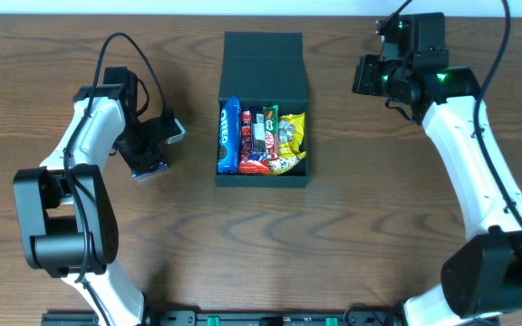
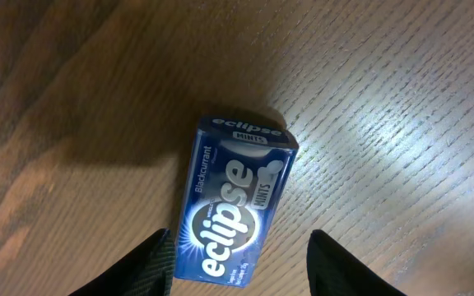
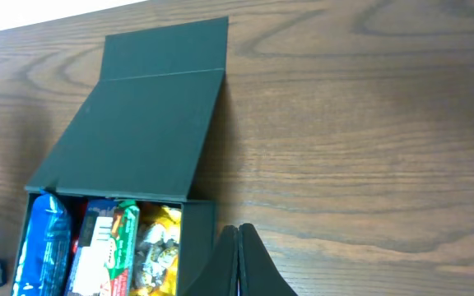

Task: Pack container
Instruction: 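Grasp the Eclipse mints tin with the left gripper and lift it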

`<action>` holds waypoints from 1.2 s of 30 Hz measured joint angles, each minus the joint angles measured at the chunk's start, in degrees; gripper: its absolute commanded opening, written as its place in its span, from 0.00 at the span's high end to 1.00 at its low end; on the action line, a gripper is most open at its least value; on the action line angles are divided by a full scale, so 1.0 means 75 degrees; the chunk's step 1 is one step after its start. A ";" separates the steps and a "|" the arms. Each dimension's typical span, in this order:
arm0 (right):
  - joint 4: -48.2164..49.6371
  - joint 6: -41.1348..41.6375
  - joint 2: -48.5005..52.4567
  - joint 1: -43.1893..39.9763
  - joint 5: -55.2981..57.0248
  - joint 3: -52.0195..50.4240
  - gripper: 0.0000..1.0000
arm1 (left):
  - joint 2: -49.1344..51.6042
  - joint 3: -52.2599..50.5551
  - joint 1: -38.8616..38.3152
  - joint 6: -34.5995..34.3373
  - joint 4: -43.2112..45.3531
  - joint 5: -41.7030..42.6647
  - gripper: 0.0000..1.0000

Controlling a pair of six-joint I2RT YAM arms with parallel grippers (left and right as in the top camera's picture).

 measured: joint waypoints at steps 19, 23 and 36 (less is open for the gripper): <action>0.0003 -0.0003 0.0000 0.0000 0.0134 0.0000 0.96 | 0.0659 0.0000 0.0000 0.0149 0.0286 0.0102 0.39; 0.0006 -0.0003 0.0000 0.0000 0.0134 0.0000 0.96 | 0.0659 0.0000 0.0000 0.0157 0.0399 0.0105 0.40; 0.0052 0.0000 0.0000 0.0000 0.0134 0.0000 0.94 | 0.0775 -0.0003 0.0000 0.0178 0.0714 0.0105 0.41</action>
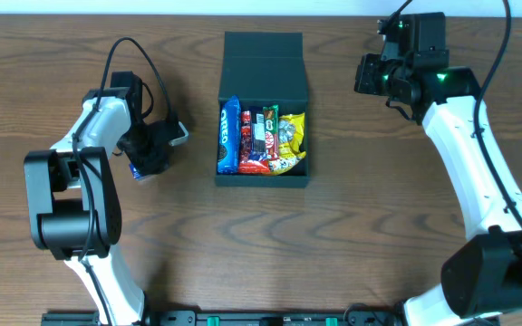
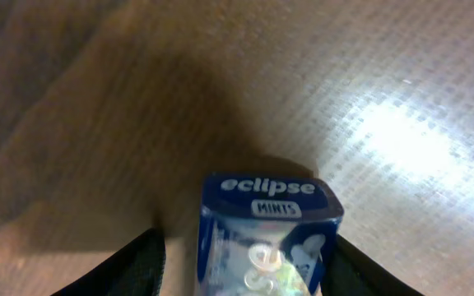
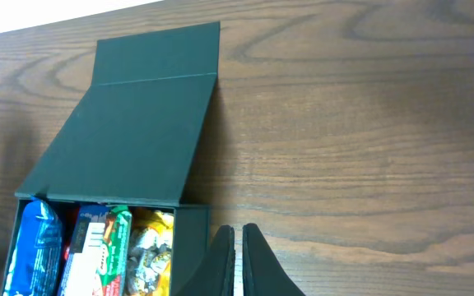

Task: Pack container
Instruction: 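Grasp the Eclipse mints tin with the left gripper and lift it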

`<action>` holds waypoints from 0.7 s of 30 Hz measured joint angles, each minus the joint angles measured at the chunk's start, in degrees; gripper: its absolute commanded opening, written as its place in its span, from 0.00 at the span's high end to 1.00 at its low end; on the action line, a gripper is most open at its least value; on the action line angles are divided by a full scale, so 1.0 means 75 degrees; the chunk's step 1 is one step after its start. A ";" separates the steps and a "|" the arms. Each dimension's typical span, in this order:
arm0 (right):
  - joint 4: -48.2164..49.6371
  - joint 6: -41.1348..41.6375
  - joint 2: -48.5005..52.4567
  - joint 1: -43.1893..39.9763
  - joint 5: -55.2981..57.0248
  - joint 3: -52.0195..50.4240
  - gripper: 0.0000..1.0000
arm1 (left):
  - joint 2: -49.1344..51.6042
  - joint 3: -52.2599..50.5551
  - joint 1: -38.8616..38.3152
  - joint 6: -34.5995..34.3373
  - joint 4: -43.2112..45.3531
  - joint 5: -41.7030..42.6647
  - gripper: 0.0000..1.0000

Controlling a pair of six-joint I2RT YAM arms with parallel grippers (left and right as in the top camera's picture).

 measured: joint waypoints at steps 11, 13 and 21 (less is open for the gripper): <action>0.0012 0.0000 0.0000 0.0000 0.0003 0.0000 0.94 | 0.0003 -0.0003 0.0000 -0.0012 0.0195 0.0003 0.49; 0.0012 0.0000 0.0000 0.0000 0.0000 0.0000 0.94 | 0.0003 -0.0003 0.0000 0.0000 0.0201 0.0015 0.53; 0.0015 0.0000 0.0000 0.0000 0.0003 0.0000 0.93 | 0.0003 -0.0003 0.0000 0.0020 0.0201 0.0026 0.67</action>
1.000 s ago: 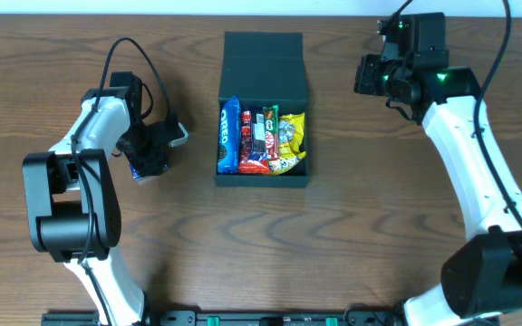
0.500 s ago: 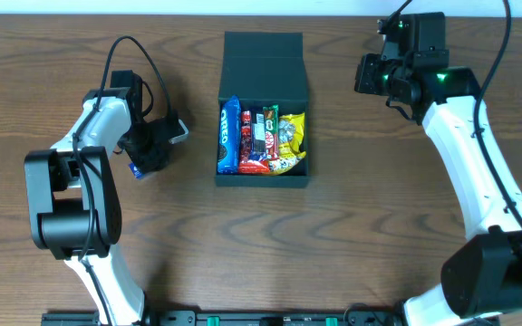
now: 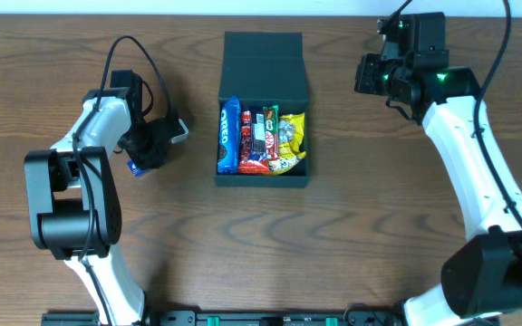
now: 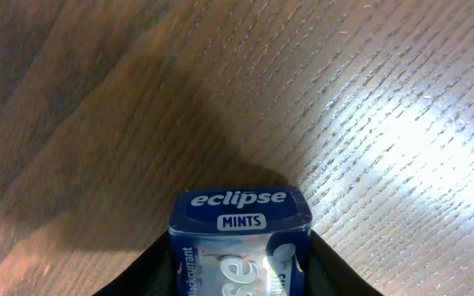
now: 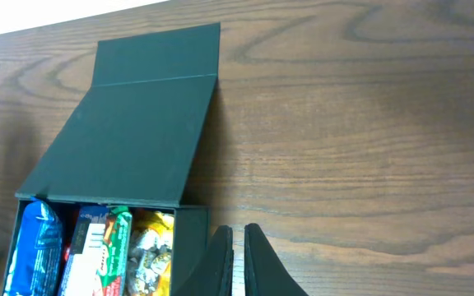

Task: Pack container
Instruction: 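Grasp the Eclipse mints tin with the left gripper and lift it, then carry the mints tin with the left gripper into the box's front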

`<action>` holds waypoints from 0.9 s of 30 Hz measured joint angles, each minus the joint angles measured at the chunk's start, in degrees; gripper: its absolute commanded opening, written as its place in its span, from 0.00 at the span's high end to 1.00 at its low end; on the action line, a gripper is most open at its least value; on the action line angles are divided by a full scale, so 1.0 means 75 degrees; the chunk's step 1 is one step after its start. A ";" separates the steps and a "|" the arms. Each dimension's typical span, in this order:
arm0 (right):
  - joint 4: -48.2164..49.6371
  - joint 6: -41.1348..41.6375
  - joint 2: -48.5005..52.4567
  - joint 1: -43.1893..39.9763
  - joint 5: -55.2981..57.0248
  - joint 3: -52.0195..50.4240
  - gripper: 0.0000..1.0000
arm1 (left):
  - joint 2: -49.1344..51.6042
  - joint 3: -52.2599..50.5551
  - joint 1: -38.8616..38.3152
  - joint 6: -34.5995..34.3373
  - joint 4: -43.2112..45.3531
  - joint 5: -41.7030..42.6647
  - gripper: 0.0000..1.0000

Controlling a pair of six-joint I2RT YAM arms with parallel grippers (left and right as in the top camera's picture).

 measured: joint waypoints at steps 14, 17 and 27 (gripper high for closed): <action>0.0163 -0.0003 0.0000 0.0000 0.0000 0.0000 0.93 | 0.0000 0.0003 -0.0003 -0.1274 0.0557 -0.0283 0.94; 0.0178 0.0000 0.0000 -0.0009 0.0003 0.0000 0.94 | 0.0006 0.0055 -0.0070 -0.3063 0.1151 -0.1128 0.94; 0.0122 -0.0003 -0.0271 -0.0560 0.0020 -0.0003 0.94 | 0.0082 0.2906 -0.1384 -0.7729 -0.0600 -0.2215 0.94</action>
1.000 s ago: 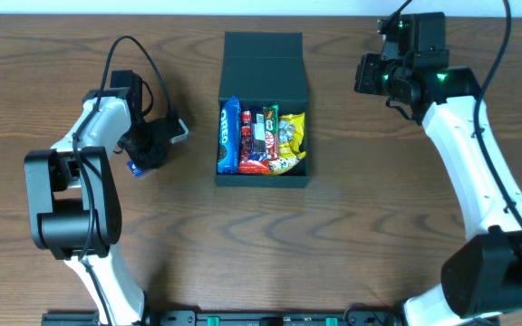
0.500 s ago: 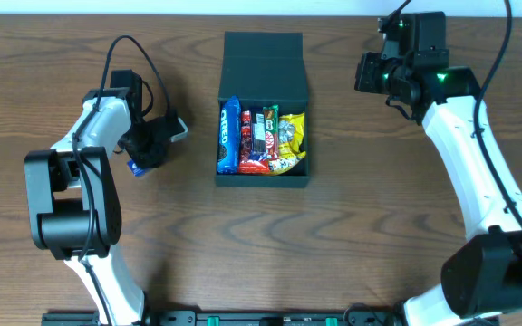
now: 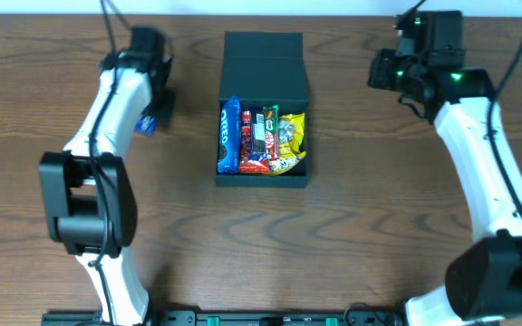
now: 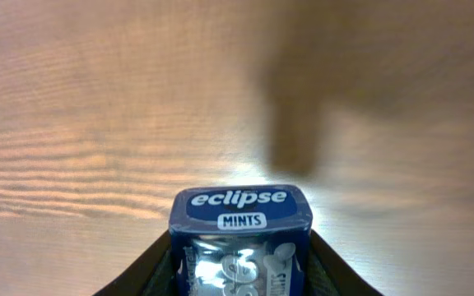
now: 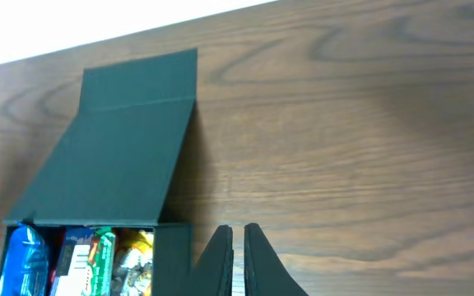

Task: Pack container
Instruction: 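Carry the mints tin with the left gripper into the box's front, then lower the mints tin into the box, release, withdraw the left gripper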

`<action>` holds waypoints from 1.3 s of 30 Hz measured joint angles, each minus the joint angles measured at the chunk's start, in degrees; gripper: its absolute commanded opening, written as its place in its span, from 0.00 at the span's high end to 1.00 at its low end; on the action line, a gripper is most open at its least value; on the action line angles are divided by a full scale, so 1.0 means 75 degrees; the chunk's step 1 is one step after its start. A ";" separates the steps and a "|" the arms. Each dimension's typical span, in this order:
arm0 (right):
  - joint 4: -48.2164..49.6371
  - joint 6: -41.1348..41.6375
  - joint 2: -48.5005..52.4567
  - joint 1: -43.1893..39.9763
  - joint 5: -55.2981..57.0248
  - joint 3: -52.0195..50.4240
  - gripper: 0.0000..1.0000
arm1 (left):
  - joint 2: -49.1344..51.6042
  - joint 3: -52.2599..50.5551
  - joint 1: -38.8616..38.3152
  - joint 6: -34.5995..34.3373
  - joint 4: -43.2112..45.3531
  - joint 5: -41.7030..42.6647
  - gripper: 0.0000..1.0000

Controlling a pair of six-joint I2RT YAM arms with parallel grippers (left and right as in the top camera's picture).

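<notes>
A blue Eclipse mints box (image 4: pixel 240 220) hangs above the table, end-on to the left wrist camera, with my left gripper (image 4: pixel 239 259) shut on its sides. From overhead the mints box (image 3: pixel 145 123) shows left of the dark green container (image 3: pixel 263 177), under the raised left arm. The container is open, its lid (image 3: pixel 263 60) folded back, and it holds an Oreo pack (image 3: pixel 229 136) and other snack packs (image 3: pixel 275 140). My right gripper (image 5: pixel 235 261) is shut on nothing and hovers right of the container's lid (image 5: pixel 122 156).
Bare brown wood lies all round the container. The table's far edge meets a white wall (image 5: pixel 72 25) just behind the lid. The right arm (image 3: pixel 478 154) reaches along the right side, the left arm (image 3: pixel 98 136) along the left.
My left gripper, shut on the mints box low at the table's left, is now higher and farther back with the box clear of the wood. The right gripper has shifted slightly back and right.
At first my left gripper stood open above the mints box lying flat on the table. Then its fingers were down on either side of the box, then shut on it. Now the box is held off the table. The right gripper stayed near the lid.
</notes>
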 measured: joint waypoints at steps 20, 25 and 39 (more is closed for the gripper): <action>-0.1072 -0.0038 -0.2037 -0.1670 0.0032 0.0000 0.96 | 0.0017 0.1268 -0.3879 -0.5837 0.0277 0.0463 0.94; -0.1413 -0.0198 -0.2037 -0.1670 0.0032 0.0000 0.96 | 0.0431 0.1268 -0.4334 -0.6053 0.0087 0.0472 0.94; -0.1754 -0.0391 -0.2037 -0.1670 0.0032 0.0000 0.94 | 0.1037 0.1239 -0.4456 -0.6062 -0.0096 0.0673 0.41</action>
